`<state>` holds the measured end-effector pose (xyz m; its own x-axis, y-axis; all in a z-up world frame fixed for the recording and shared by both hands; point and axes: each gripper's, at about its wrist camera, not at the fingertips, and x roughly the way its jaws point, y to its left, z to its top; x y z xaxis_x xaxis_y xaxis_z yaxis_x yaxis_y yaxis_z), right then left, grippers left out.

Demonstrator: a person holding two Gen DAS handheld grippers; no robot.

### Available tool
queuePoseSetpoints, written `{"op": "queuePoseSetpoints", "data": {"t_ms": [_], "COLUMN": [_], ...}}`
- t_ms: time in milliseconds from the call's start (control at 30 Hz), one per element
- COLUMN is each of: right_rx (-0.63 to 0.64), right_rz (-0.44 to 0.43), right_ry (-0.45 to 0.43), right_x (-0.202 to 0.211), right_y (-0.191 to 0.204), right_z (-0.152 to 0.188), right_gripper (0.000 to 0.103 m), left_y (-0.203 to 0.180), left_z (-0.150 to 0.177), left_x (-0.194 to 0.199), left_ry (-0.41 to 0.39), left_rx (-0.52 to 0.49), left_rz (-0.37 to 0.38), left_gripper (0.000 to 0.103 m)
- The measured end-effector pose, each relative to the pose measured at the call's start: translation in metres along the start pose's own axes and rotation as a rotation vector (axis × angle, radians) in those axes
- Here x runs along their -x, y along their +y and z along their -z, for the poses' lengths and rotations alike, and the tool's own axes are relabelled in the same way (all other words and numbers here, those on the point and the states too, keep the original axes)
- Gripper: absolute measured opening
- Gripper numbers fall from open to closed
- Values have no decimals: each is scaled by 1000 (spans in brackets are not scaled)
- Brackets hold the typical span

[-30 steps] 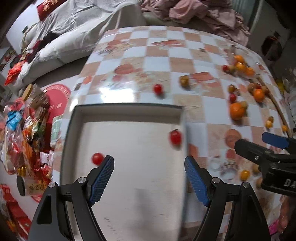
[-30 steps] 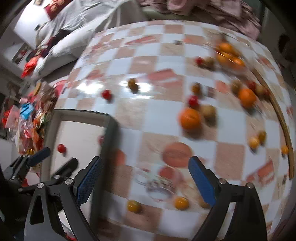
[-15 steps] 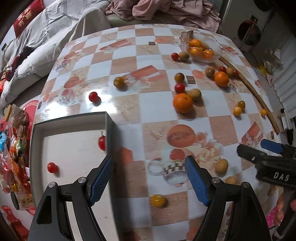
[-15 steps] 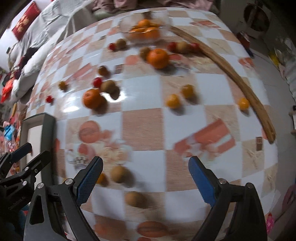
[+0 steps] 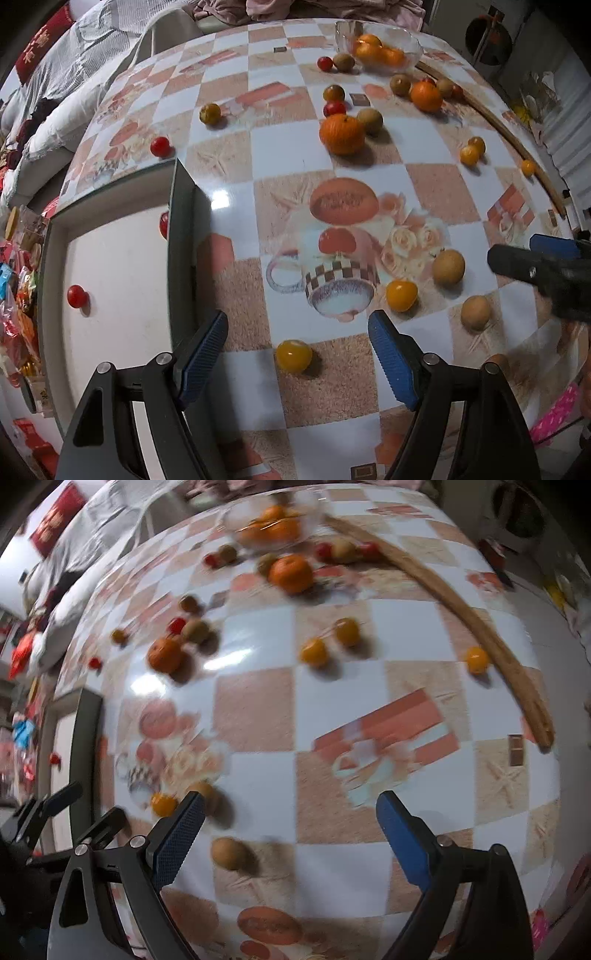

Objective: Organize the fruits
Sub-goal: 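Move the left tool to a yellow cherry tomato while the right tool approaches a brown kiwi, then close the left tool on the yellow tomato while the right tool grasps the kiwi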

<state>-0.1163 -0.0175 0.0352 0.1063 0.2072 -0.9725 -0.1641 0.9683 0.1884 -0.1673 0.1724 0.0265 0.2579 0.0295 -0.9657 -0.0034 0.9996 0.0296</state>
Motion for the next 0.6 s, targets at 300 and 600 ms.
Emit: {"op": "queuePoseSetpoints", "data": {"t_ms": [300,600], "right_rx": [89,139], "right_rz": [-38,9], "right_ry": [12,44], "right_x": [3,-17], "right_y": [25,38], "right_z": [25,42], "right_gripper": [94,66], "left_y": [5,20], "left_z": [10,14], "left_x": [-9,-15], "left_ry": [10,25], "left_rx": [9,62], "left_rz": [3,33], "left_gripper": [79,75]}}
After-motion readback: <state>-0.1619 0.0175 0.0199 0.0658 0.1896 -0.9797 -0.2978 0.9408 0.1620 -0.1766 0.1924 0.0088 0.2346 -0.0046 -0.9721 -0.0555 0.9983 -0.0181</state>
